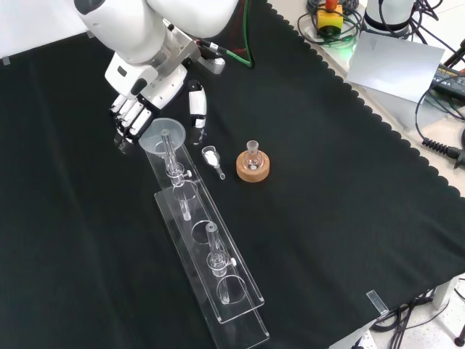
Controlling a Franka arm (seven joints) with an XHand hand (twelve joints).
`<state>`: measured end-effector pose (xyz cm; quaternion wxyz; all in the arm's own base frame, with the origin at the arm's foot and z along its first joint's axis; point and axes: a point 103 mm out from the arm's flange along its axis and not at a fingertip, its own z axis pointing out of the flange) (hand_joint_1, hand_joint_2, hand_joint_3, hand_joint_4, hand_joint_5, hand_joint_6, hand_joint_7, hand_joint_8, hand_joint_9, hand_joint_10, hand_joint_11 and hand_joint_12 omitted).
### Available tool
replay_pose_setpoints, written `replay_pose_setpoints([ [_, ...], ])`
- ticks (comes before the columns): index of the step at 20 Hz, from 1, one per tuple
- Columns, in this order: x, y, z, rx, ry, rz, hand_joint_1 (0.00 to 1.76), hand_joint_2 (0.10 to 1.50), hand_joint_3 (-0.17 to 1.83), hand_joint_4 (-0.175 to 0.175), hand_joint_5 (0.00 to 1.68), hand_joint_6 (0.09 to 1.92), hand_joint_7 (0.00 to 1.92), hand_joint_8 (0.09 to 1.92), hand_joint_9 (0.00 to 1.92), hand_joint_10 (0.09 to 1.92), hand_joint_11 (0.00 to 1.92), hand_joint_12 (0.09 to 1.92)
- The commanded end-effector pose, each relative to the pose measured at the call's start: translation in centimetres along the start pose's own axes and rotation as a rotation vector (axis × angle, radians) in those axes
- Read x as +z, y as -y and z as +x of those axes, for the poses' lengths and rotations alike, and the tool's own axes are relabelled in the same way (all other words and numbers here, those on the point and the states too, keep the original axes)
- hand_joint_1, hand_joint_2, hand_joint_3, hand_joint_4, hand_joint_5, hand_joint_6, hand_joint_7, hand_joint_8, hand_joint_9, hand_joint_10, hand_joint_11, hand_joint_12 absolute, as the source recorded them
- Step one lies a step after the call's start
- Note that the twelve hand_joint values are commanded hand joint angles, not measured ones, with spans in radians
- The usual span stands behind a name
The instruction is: Pick up the funnel from the transparent funnel stand.
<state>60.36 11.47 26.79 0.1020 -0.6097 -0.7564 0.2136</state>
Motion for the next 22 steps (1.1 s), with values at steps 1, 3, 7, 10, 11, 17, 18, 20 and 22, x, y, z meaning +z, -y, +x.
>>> replay_pose_setpoints([
  [1, 0.45, -0.14, -0.15, 0.009, 0.022, 0.018, 0.46, 0.80, 0.19, -0.023, 0.04, 0.09, 0.00, 0.38, 0.08, 0.78, 0.00, 1.47],
  [3, 0.47, -0.18, -0.17, 0.011, 0.031, 0.021, 0.47, 0.80, 0.19, -0.024, 0.04, 0.09, 0.00, 0.39, 0.09, 0.79, 0.00, 1.47],
  [7, 0.40, -0.21, -0.16, 0.014, 0.044, 0.024, 0.49, 0.80, 0.19, -0.026, 0.05, 0.09, 0.00, 0.41, 0.11, 0.79, 0.01, 1.48],
  [10, 0.47, -0.31, -0.14, 0.016, 0.053, 0.030, 0.50, 0.80, 0.19, -0.026, 0.05, 0.09, 0.00, 0.42, 0.13, 0.80, 0.02, 1.48],
  [11, 0.50, -0.34, -0.14, 0.017, 0.056, 0.033, 0.50, 0.80, 0.19, -0.026, 0.05, 0.09, 0.00, 0.42, 0.14, 0.79, 0.02, 1.48],
  [17, 0.48, -0.43, -0.33, 0.023, 0.065, 0.038, 0.52, 0.81, 0.19, -0.028, 0.06, 0.09, 0.00, 0.44, 0.18, 0.78, 0.04, 1.47],
  [18, 0.47, -0.42, -0.34, 0.023, 0.064, 0.038, 0.53, 0.81, 0.19, -0.028, 0.06, 0.09, 0.00, 0.44, 0.19, 0.77, 0.04, 1.47],
  [20, 0.46, -0.43, -0.36, 0.022, 0.065, 0.041, 0.53, 0.81, 0.19, -0.029, 0.06, 0.09, 0.00, 0.46, 0.21, 0.76, 0.04, 1.47],
  [22, 0.42, -0.48, -0.42, 0.022, 0.070, 0.046, 0.54, 0.81, 0.19, -0.029, 0.07, 0.09, 0.00, 0.48, 0.23, 0.76, 0.05, 1.47],
])
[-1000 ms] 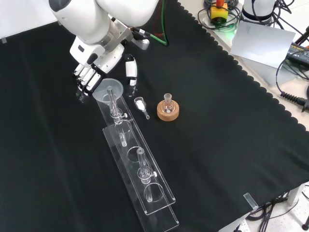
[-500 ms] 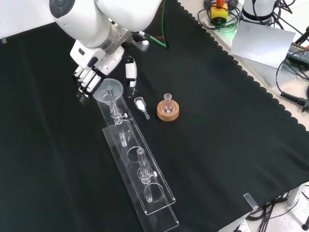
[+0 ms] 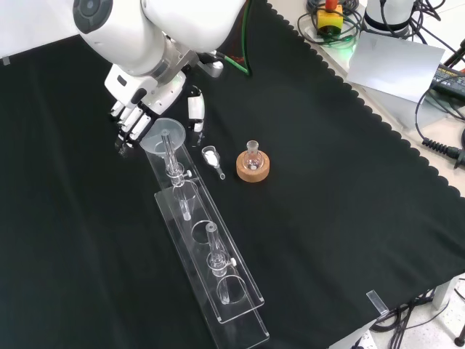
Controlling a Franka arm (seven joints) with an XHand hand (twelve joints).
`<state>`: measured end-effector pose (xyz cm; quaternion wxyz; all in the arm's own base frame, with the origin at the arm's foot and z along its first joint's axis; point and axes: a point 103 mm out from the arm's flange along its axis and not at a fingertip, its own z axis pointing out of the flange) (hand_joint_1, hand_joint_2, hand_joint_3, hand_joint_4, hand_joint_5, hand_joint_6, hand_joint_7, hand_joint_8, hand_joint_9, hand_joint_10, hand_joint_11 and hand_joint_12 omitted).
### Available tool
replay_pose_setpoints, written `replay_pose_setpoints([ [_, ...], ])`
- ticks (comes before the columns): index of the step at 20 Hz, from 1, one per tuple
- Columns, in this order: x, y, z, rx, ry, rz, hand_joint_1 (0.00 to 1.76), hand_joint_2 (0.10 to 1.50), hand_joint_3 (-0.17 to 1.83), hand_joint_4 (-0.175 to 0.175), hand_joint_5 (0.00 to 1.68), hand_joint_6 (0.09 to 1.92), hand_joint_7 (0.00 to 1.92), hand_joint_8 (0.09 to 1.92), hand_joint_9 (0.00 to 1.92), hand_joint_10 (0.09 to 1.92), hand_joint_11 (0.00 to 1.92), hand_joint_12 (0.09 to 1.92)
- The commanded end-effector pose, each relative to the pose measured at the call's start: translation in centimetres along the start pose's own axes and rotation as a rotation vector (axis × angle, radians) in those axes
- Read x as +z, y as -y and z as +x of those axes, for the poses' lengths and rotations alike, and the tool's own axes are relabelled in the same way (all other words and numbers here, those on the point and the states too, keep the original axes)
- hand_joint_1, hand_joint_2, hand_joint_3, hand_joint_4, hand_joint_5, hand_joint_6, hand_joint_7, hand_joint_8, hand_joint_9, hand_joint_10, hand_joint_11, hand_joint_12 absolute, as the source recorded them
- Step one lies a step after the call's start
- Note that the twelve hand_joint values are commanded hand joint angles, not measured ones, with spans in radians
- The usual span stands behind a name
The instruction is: Pick up the funnel from the transparent funnel stand.
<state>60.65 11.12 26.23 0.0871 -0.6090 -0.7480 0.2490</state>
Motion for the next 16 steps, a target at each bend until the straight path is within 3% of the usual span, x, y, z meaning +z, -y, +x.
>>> replay_pose_setpoints([
  [1, -0.05, -0.07, -0.08, 0.001, 0.010, 0.008, 0.54, 0.81, 0.20, -0.030, 0.07, 0.09, 0.00, 0.50, 0.24, 0.75, 0.05, 1.46],
  [16, -0.29, -0.06, -0.12, 0.007, 0.044, 0.027, 0.61, 0.80, 0.25, -0.039, 0.17, 0.09, 0.06, 0.64, 0.39, 0.67, 0.08, 1.45],
])
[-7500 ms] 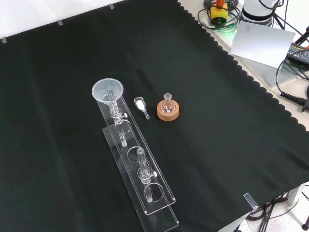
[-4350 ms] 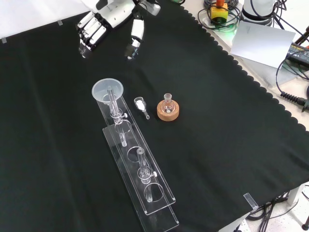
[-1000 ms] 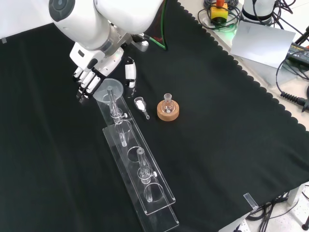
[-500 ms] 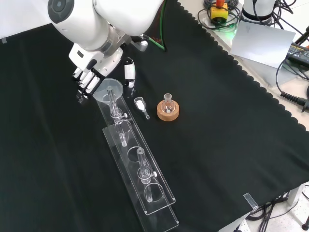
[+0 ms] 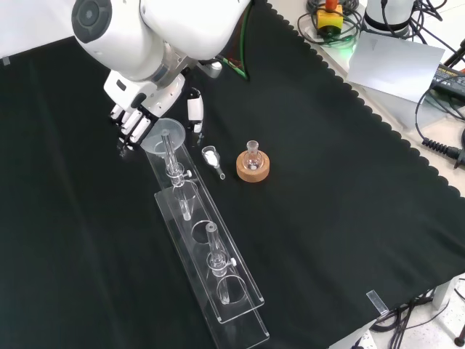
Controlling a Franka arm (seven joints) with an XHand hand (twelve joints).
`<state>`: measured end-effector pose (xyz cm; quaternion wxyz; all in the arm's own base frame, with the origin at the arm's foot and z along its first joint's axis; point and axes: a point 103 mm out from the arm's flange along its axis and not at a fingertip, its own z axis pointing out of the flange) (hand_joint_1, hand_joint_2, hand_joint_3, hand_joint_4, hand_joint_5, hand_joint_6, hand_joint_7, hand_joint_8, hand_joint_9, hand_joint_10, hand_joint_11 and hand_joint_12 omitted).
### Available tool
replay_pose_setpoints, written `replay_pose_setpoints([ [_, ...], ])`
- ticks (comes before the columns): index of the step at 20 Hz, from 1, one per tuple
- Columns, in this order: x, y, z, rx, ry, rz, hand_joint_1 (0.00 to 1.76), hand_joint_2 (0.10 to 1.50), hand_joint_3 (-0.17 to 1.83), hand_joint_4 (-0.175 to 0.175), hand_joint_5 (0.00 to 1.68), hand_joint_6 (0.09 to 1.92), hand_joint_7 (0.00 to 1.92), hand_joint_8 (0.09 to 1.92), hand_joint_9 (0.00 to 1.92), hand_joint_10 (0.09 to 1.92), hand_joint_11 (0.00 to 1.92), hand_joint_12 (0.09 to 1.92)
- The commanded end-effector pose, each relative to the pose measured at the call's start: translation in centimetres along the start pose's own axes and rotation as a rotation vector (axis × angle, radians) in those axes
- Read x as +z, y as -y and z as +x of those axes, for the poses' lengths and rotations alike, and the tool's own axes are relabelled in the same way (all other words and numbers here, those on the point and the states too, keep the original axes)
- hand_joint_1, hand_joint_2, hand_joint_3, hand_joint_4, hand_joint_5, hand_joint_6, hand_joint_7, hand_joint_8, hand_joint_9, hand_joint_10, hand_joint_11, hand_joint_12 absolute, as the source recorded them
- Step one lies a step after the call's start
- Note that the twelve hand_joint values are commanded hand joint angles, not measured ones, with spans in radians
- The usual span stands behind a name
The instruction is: Pick up the funnel from the transparent funnel stand.
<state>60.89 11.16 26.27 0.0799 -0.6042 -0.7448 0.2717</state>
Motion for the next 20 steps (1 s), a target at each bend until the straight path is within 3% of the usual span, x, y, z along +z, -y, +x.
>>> replay_pose_setpoints([
  [1, -0.2, 0.2, -0.1, 0.004, 0.000, -0.002, 0.61, 0.80, 0.26, -0.039, 0.19, 0.09, 0.08, 0.65, 0.41, 0.66, 0.08, 1.45],
  [10, -1.2, 0.9, -0.3, 0.027, 0.036, -0.072, 0.69, 0.78, 0.41, -0.038, 0.48, 0.09, 0.47, 0.67, 0.65, 0.57, 0.18, 1.40],
  [13, -1.8, 1.4, -0.5, 0.035, 0.054, -0.105, 0.71, 0.78, 0.42, -0.038, 0.51, 0.09, 0.50, 0.67, 0.67, 0.56, 0.20, 1.40],
  [20, -4.3, 3.2, -1.2, 0.055, 0.079, -0.099, 0.72, 0.78, 0.43, -0.037, 0.53, 0.09, 0.51, 0.66, 0.69, 0.55, 0.22, 1.39],
])
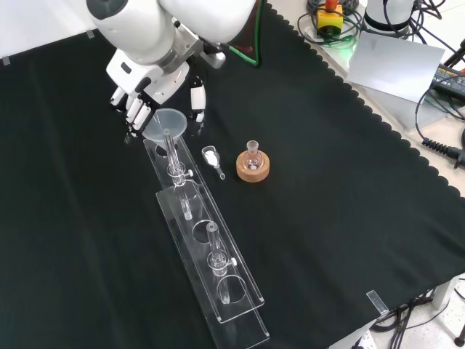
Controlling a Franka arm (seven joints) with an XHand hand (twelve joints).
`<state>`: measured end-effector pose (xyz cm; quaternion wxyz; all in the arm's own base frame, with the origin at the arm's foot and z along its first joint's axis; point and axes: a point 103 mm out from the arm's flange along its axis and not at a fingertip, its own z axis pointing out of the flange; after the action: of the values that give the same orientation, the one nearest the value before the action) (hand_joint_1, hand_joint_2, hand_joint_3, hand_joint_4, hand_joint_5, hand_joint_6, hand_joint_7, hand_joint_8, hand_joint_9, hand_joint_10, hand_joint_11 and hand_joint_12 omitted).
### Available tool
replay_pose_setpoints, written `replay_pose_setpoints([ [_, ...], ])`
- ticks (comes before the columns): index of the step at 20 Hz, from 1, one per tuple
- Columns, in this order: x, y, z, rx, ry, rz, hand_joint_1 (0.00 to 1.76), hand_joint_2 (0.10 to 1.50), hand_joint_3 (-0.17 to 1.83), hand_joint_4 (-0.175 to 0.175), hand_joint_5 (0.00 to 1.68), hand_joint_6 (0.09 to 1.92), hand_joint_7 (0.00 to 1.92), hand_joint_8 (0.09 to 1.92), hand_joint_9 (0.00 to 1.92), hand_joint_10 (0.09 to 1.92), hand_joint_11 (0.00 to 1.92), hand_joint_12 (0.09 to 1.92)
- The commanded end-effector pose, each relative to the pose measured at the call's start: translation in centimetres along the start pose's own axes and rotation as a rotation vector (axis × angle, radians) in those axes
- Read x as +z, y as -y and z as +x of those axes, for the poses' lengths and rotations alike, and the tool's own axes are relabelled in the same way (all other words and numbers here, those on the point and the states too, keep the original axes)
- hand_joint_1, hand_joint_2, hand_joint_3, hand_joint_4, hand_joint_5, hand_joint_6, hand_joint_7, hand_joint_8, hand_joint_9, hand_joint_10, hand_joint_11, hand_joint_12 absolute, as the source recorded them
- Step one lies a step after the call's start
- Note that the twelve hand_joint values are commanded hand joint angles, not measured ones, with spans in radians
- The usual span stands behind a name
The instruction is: Pick up the funnel from the transparent funnel stand.
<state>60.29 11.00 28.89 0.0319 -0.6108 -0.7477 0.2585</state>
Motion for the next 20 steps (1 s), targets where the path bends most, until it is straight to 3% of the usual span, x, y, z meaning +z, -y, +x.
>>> replay_pose_setpoints([
  [1, -2.8, 1.5, -0.9, 0.028, 0.028, -0.018, 0.72, 0.78, 0.43, -0.037, 0.53, 0.09, 0.51, 0.66, 0.68, 0.55, 0.22, 1.39],
  [11, -5.4, 6.7, -1.2, 0.068, 0.038, -0.038, 0.72, 0.77, 0.44, -0.038, 0.52, 0.09, 0.49, 0.66, 0.68, 0.55, 0.22, 1.39],
  [20, -6.1, 11.5, -0.9, 0.101, 0.027, -0.055, 0.71, 0.76, 0.45, -0.038, 0.52, 0.09, 0.49, 0.66, 0.68, 0.54, 0.22, 1.39],
])
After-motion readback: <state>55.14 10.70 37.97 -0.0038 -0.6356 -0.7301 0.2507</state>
